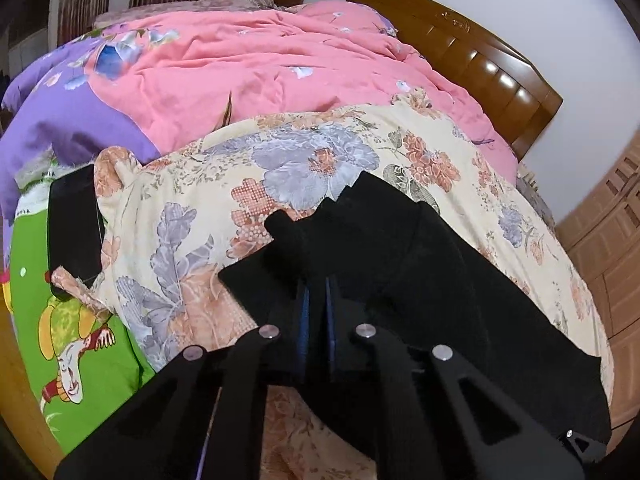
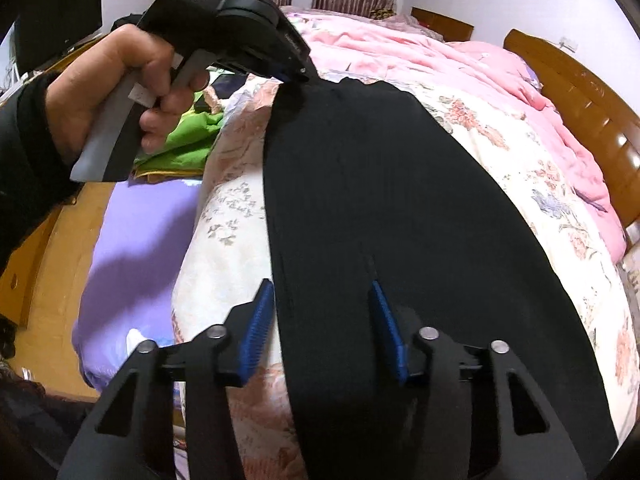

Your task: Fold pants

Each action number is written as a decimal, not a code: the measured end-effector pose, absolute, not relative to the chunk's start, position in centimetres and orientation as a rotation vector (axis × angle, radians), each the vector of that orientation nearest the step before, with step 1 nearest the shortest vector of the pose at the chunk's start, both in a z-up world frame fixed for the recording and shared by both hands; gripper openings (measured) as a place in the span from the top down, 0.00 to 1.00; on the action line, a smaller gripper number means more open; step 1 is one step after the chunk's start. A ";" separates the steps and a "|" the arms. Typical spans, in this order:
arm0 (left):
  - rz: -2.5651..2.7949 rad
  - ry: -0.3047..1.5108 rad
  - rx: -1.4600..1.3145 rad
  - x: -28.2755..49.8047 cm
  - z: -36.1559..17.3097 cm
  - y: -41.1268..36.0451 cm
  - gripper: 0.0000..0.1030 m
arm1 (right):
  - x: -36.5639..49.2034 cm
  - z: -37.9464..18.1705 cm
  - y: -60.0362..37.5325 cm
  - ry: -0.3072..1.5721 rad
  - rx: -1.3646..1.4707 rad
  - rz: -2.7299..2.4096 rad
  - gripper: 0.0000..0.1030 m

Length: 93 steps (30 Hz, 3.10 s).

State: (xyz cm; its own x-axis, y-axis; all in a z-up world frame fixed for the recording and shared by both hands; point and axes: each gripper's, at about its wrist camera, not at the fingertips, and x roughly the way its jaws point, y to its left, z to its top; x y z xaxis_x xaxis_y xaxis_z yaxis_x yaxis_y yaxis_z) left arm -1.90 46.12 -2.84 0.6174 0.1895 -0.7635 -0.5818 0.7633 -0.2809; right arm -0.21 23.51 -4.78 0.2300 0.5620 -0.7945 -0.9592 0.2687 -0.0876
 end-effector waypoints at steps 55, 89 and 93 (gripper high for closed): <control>0.355 0.917 0.138 5.3 -4.3 26.5 0.02 | 17.1 -3.0 -1.8 0.843 -0.269 0.407 0.11; -0.327 0.849 0.374 12.8 -5.4 -7.4 0.01 | 0.8 -4.6 -25.4 0.894 -0.154 0.237 0.10; -0.367 0.896 0.288 13.9 -5.9 -6.3 0.01 | 1.1 -4.3 -25.4 0.921 -0.167 0.240 0.10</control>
